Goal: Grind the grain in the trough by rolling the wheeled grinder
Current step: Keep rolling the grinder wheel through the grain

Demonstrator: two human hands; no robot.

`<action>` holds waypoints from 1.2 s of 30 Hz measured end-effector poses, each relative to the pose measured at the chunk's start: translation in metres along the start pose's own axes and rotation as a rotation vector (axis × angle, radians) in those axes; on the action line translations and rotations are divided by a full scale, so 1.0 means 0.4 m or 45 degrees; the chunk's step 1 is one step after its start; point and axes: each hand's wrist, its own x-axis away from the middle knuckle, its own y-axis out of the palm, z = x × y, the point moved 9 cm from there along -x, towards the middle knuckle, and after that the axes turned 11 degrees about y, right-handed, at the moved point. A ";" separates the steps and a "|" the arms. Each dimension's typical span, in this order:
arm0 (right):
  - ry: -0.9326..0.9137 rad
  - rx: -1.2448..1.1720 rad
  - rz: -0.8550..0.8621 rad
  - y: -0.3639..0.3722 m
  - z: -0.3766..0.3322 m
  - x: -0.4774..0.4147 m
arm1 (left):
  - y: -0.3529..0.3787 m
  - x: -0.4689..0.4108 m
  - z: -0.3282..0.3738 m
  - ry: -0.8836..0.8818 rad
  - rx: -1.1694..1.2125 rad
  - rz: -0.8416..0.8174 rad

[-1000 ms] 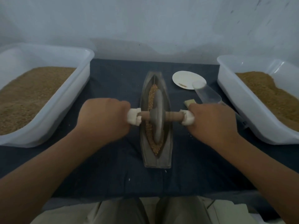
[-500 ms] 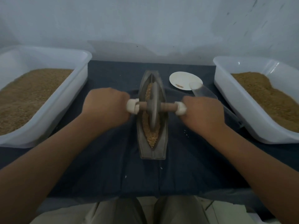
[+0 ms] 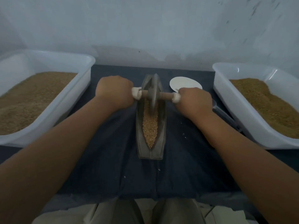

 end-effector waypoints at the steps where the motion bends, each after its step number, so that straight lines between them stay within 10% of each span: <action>1: -0.028 0.020 0.054 -0.017 0.004 0.039 | 0.000 0.038 0.008 0.024 -0.001 -0.001; 8: -0.257 0.120 0.145 -0.099 0.015 0.230 | -0.028 0.271 0.056 0.089 0.024 0.174; 36: -0.016 0.005 0.113 0.000 -0.009 -0.021 | 0.007 -0.005 -0.008 -0.013 0.048 0.092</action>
